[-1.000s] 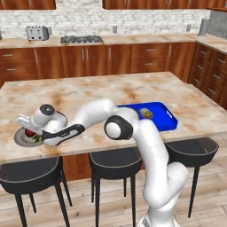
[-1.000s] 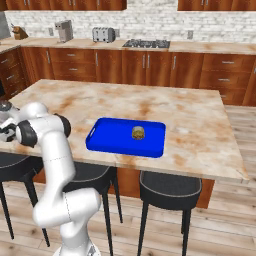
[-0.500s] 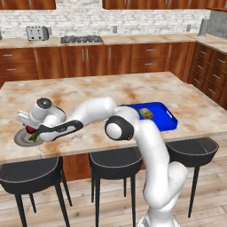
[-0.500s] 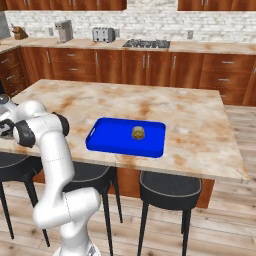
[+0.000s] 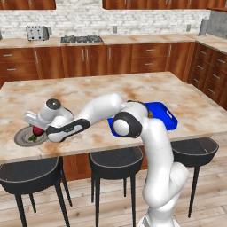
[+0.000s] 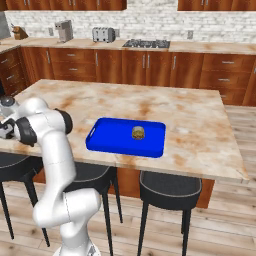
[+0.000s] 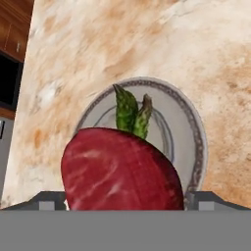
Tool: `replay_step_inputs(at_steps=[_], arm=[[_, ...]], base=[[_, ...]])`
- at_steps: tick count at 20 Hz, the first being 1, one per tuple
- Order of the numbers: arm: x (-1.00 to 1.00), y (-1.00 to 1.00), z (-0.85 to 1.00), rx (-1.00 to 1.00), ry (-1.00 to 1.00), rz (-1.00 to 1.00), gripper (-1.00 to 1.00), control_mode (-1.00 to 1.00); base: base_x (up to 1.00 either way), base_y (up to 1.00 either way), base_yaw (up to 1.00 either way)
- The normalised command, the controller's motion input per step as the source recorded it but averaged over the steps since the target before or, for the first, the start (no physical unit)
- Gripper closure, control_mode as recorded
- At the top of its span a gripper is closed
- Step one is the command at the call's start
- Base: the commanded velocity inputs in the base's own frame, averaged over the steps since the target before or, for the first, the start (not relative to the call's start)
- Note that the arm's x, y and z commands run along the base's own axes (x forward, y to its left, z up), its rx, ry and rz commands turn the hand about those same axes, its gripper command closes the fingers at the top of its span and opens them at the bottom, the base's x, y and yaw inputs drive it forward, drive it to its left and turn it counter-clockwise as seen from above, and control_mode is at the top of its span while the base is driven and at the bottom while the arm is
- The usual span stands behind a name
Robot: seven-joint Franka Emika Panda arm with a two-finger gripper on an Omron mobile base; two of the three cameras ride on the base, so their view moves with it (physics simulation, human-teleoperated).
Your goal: Create a steak meal by picking up the steak and asparagus from the tray and placing them on the plate. Leave the burrito on the tray.
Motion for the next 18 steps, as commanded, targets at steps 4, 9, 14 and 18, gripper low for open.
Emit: replay_step_inputs(at_steps=[4,9,14,18], arm=[[-0.15,0.0,0.24,0.0,0.02,0.0,-1.0,-1.0],[-0.28,-0.08,0.47,-0.02,0.11,0.0,-1.0,-1.0],[-0.7,-0.77,0.26,0.0,0.15,-0.1,-1.0,-1.0],[-0.67,-1.0,0.0,0.0,0.07,-0.09,-1.0,-1.0]], base=[[0.0,0.0,0.0],[0.0,0.0,0.0],[0.0,0.0,0.0],[0.0,0.0,0.0]])
